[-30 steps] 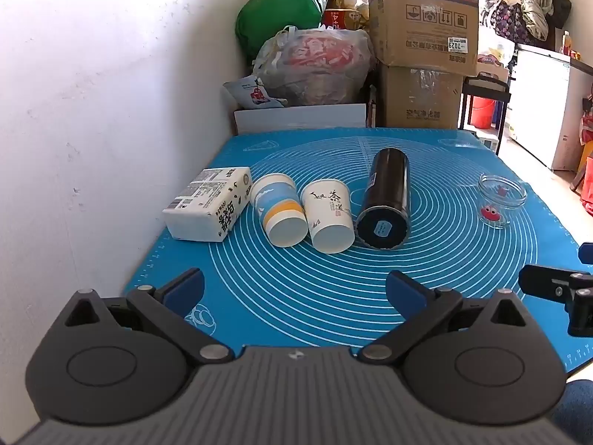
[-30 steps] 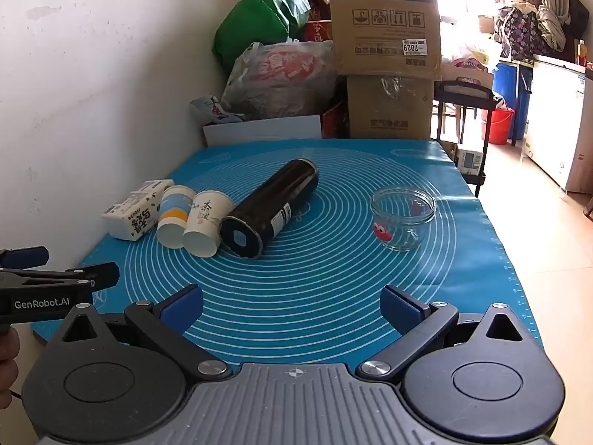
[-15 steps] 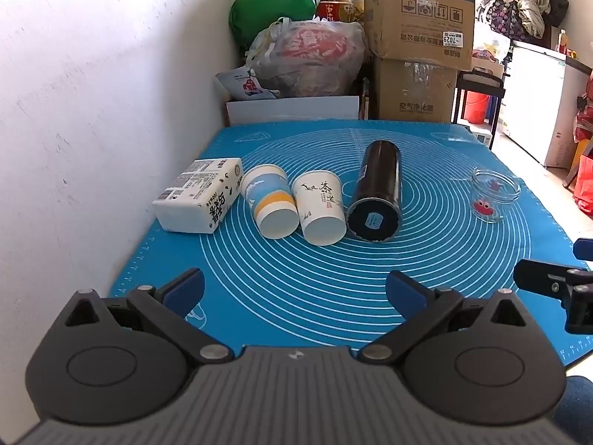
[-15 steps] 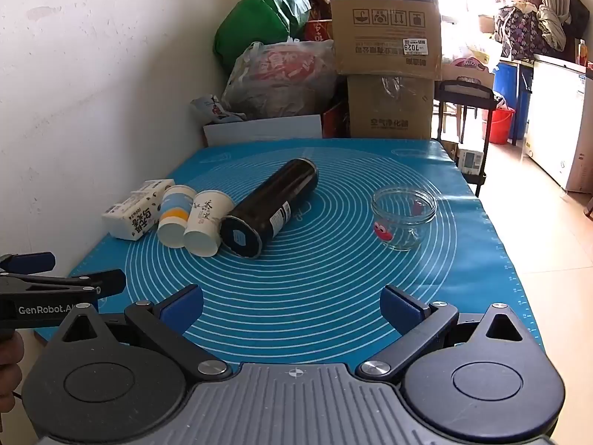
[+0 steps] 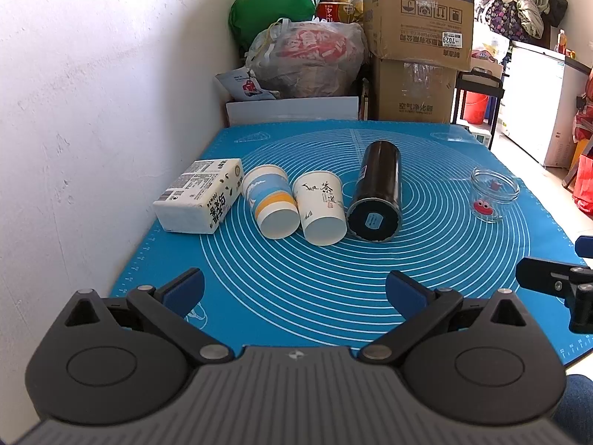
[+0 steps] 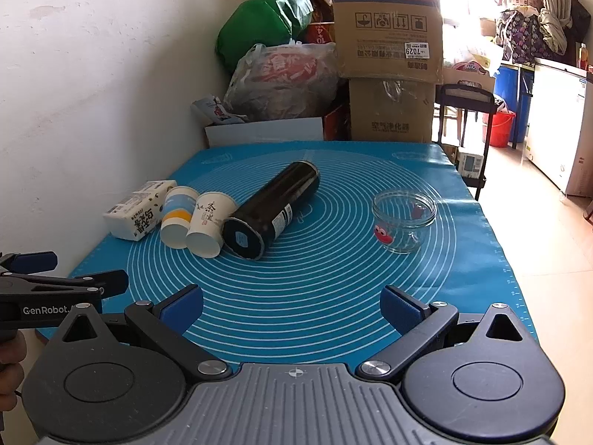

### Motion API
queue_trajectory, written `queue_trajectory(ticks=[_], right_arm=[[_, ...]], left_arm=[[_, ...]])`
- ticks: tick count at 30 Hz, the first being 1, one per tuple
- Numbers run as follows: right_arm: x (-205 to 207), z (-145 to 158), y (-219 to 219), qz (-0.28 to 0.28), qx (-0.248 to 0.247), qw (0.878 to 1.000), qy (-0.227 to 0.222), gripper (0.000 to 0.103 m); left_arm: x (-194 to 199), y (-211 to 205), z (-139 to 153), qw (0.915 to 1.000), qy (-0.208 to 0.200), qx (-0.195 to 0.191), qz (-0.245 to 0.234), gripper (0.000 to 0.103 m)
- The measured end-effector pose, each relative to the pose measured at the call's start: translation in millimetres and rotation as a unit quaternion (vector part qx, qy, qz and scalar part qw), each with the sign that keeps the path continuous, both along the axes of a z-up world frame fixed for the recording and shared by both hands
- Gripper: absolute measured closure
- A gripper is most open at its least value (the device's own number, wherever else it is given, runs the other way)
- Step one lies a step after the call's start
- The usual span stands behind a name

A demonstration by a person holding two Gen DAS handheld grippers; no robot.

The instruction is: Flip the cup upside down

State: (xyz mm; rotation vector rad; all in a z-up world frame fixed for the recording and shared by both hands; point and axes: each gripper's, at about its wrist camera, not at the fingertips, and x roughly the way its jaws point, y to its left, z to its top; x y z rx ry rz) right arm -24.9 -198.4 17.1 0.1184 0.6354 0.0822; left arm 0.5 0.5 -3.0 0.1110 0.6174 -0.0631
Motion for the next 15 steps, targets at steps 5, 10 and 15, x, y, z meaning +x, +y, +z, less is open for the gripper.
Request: queue_trajectory(ticks=[5,10,15], right_arm=[[-0.5,-0.7,0.4,0.002,-0.002,1.000,0.000,0.000],[0.3,-1.6,1.7,0.002,-0.003,1.000,0.003,0.000],[0.3,-1.5,1.4,0.003,-0.005,1.000,0.004,0.000]], left_arm=[[-0.5,-0.1,1.5,1.0000,0.001,-0.005,-0.002,0.001],[-1.8,-2.3,2.5,1.0000,-0.002,-0.003,-0.005,0.001],[-1.4,-1.3,1.3,1.0000,-0.001,-0.004,-0.006,0.001]])
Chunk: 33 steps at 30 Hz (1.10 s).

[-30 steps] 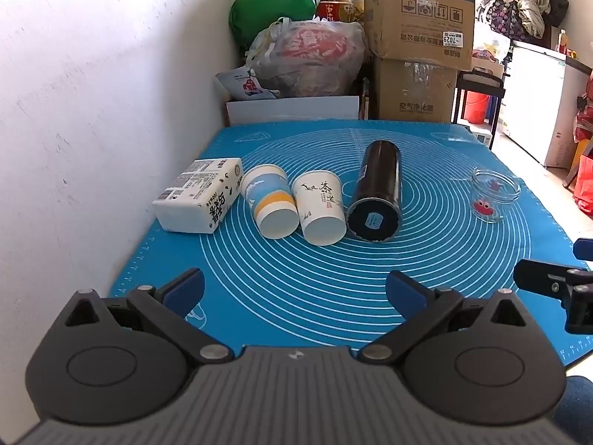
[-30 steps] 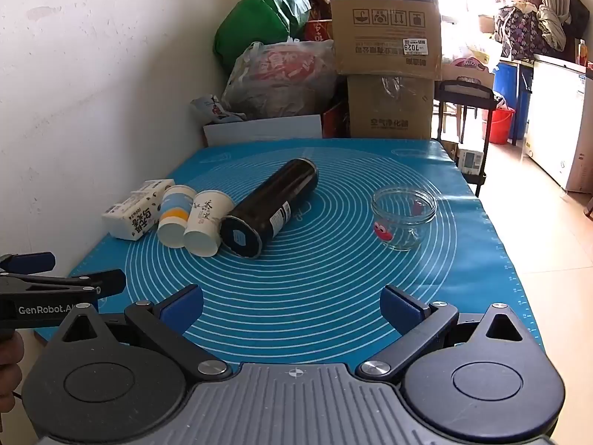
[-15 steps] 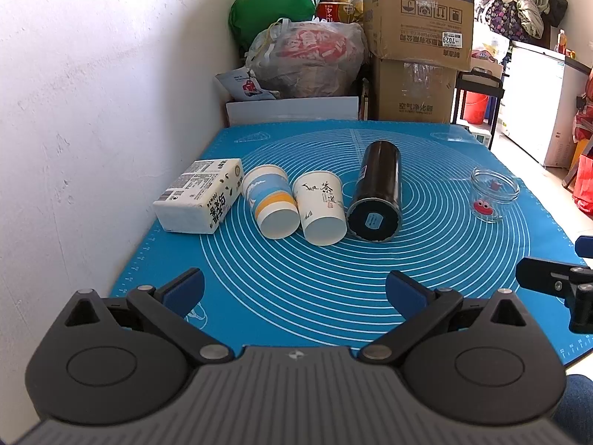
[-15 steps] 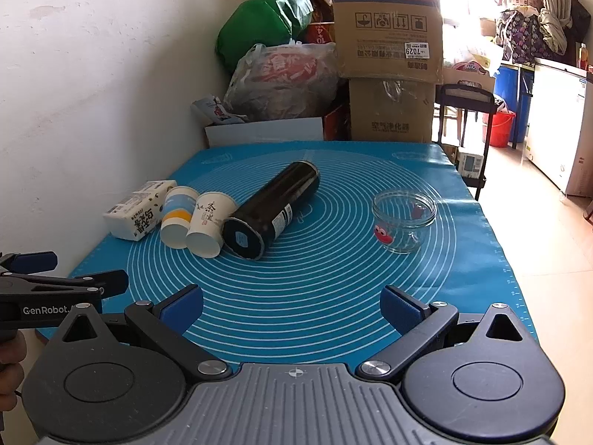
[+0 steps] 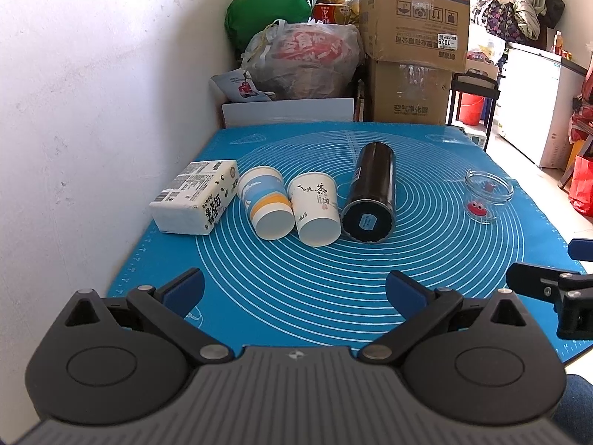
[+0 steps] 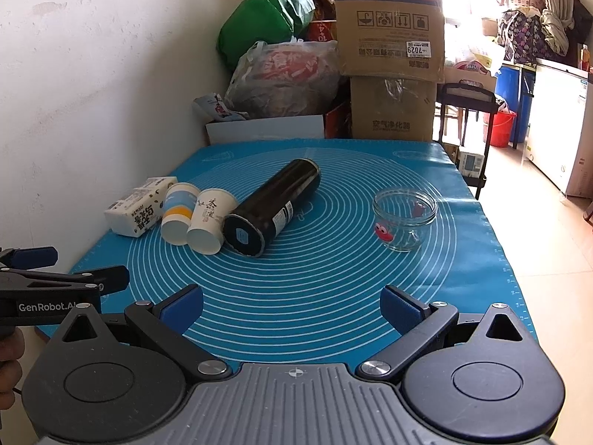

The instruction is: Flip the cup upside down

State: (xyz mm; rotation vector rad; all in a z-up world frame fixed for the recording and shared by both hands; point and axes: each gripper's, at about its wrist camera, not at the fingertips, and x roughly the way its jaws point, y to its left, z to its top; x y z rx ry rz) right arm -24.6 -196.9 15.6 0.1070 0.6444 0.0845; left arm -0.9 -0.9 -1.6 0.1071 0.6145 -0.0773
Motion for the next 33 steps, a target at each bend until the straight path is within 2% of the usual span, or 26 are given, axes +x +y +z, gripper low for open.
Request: queue_trajectory(ticks=[33], right_arm=[[-0.5,2.9,1.9,0.001,-0.003,1.000,-0.004,0.000]], left_arm=[[-3.7,-0.1,4.7,1.0000,-0.010,-0.001,-0.002,0.001]])
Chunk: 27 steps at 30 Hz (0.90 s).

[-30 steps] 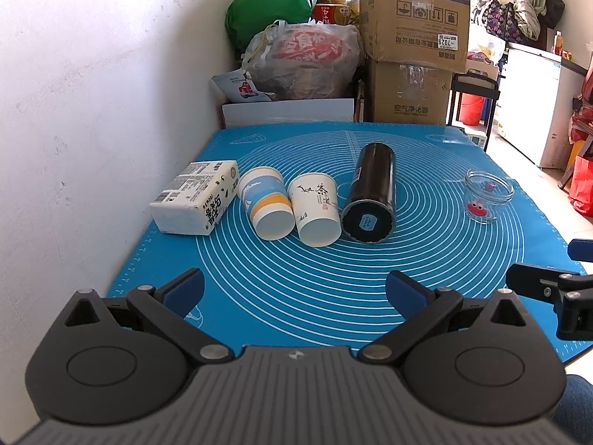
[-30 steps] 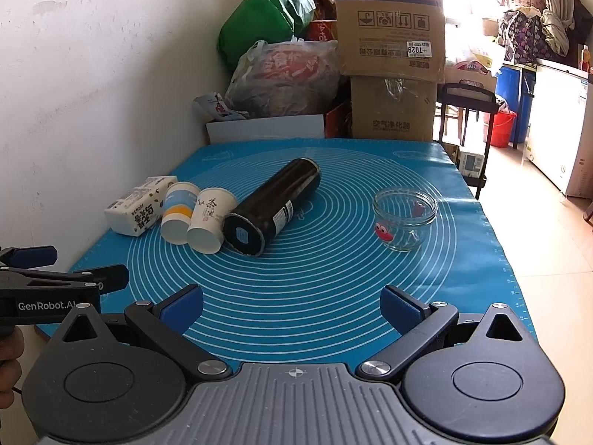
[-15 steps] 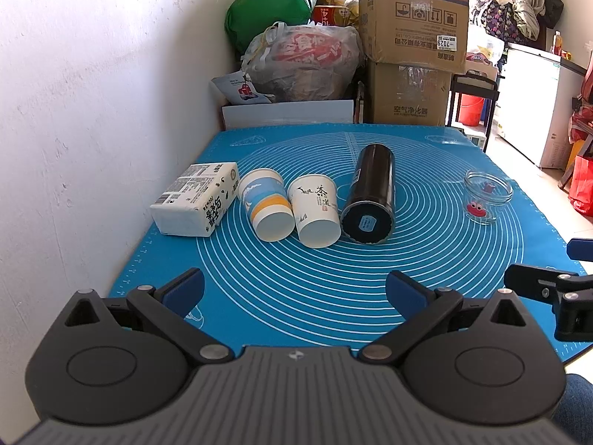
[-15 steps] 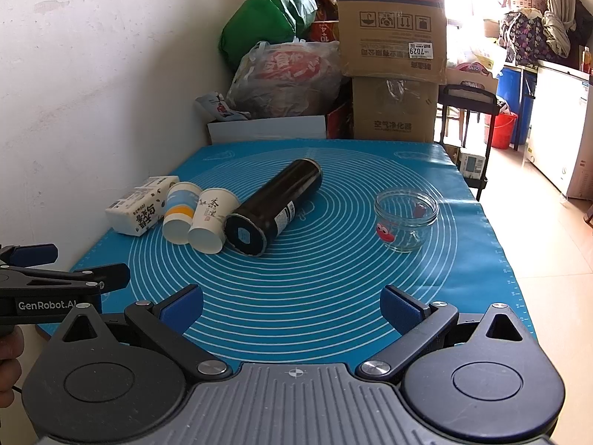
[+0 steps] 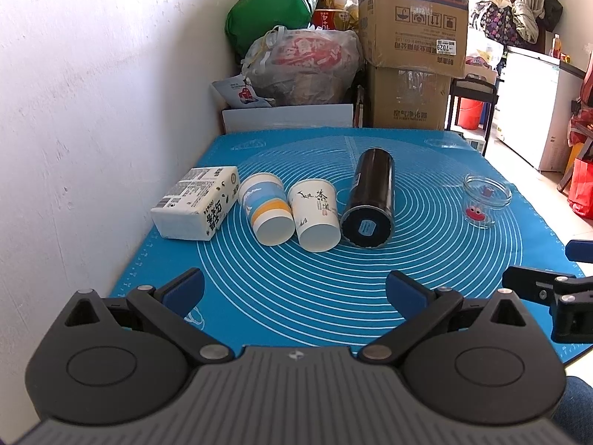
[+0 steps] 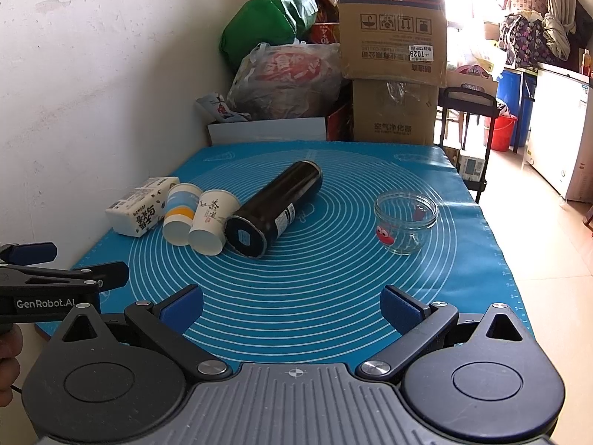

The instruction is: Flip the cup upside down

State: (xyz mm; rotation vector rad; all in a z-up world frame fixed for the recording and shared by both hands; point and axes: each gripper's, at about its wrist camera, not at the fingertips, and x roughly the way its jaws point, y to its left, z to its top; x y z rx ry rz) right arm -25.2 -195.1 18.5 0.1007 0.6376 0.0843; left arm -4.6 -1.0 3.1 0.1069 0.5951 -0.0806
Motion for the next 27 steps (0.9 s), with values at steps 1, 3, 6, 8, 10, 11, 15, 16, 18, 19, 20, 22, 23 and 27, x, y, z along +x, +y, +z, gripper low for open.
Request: queue_trajectory(ticks=[1,3,6,8,10,11,15,16,18,19,20,22,23,27], right_arm=[[0,0,0,0.000,0.000,1.000,-0.001,0.000],[0,1,0,0.001,-0.001,1.000,-0.001,0.000],[-1,0,0,0.001,-0.001,1.000,-0.002,0.000],[-1,0,0,0.003,0.001,1.000,-0.004,0.000],[0,0,0,0.002,0.000,1.000,-0.007,0.000],[1,0,1,0.002,-0.002,1.000,-0.008,0.000],[5,-1,3,0.004,-0.003,1.000,-0.009,0.000],[7,-2,3,0.004,-0.003,1.000,-0.009,0.000],[11,-3,2,0.003,0.000,1.000,-0.010,0.000],[13,-4,2,0.002,0.002,1.000,-0.010,0.000],[15,-5,1,0.002,0.004,1.000,-0.010,0.000],[20,-6,0,-0.001,0.005,1.000,-0.011,0.000],[23,-7,0,-0.002,0.005,1.000,-0.012,0.000],[38,-12,-5,-0.010,0.014,1.000,-0.011,0.000]], left_arm=[[0,0,0,1.0000,-0.001,-0.001,0.000,0.001],[0,1,0,1.0000,-0.002,-0.002,0.000,0.001],[0,1,0,1.0000,-0.002,-0.002,0.001,0.001],[0,2,0,1.0000,-0.003,-0.001,0.003,0.001],[2,3,-1,1.0000,-0.004,-0.002,0.004,0.001],[3,4,-1,1.0000,-0.005,-0.003,0.005,0.001],[10,6,-2,0.9998,-0.014,0.001,0.015,0.001],[12,6,-2,0.9996,-0.018,0.002,0.020,0.001],[19,7,-3,0.9994,-0.024,0.005,0.026,0.001],[23,8,-3,0.9992,-0.027,0.004,0.029,0.001],[27,10,-3,0.9990,-0.030,0.002,0.031,0.001],[38,14,-4,0.9985,-0.038,0.000,0.038,0.001],[44,15,-5,0.9983,-0.042,-0.001,0.041,0.001],[73,21,-10,0.9970,-0.059,0.004,0.051,0.001]])
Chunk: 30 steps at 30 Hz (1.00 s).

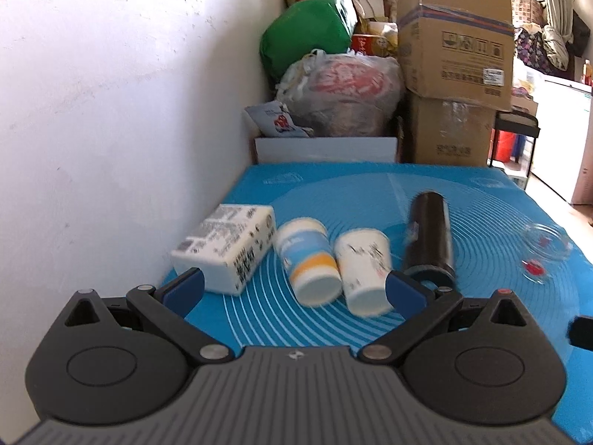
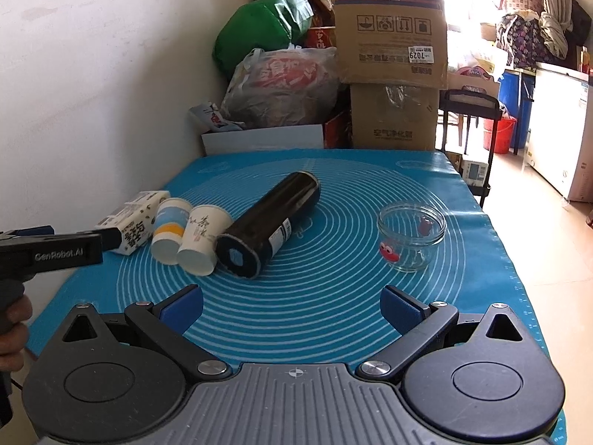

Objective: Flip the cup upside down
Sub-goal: 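Move the left gripper down onto the sailboat paper cup and close it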

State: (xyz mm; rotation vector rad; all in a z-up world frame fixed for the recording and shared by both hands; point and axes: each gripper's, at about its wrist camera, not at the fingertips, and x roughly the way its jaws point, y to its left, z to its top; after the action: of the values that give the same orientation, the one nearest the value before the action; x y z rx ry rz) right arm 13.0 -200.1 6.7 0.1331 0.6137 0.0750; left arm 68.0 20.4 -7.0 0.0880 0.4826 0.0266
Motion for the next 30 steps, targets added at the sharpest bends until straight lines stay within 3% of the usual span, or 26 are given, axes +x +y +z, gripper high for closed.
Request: queue_trajectory(ticks=[13,25,30], right_arm=[[34,-22,-16,-0.025,0.014,1.000,0.011,0.000],[51,-40,-22,-0.033,0.024,0.999,0.030,0.000],[52,-40,-19,-0.031,0.023,0.999,0.031,0.000]], left_arm=[[96,12,-41,0.9993,0.013,-0.006,0.034,0.001],[127,4,-67,0.9994,0.026,0.007,0.024,0.002],[130,-2,-70,0.9993,0.037,0.003,0.002,0.014]])
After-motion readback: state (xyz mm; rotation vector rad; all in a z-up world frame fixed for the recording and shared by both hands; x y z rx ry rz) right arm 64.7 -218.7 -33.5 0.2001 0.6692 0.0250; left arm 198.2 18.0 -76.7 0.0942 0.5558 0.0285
